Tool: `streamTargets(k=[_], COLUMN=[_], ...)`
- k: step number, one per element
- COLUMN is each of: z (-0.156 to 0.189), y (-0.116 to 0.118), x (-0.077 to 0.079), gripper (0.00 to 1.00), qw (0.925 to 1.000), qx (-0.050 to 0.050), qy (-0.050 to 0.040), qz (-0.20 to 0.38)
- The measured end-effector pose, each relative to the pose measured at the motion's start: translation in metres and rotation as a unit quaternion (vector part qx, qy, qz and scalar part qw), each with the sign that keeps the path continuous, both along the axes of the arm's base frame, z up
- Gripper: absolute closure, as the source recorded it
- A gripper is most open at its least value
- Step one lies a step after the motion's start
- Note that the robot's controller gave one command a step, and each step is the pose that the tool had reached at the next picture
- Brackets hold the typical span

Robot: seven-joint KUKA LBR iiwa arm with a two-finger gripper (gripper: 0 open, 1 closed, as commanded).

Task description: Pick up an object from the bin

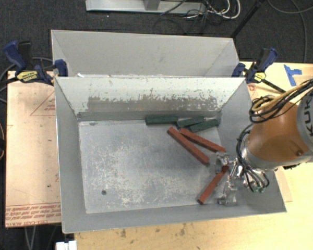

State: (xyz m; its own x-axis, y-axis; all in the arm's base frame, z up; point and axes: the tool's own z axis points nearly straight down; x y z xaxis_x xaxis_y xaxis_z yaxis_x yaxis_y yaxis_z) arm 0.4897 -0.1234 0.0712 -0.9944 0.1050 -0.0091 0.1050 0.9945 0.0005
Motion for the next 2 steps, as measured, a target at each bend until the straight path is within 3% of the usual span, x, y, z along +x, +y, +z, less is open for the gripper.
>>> streamTargets(k=[1,2], z=[0.000,0.143], y=[0.000,-0.014], x=[-0.002,0.018], gripper=[1.00,1.00], qw=[1.0000,0.9889], qx=[0.000,-0.002], qy=[0.0033,-0.0001], qz=[0.000,0.149])
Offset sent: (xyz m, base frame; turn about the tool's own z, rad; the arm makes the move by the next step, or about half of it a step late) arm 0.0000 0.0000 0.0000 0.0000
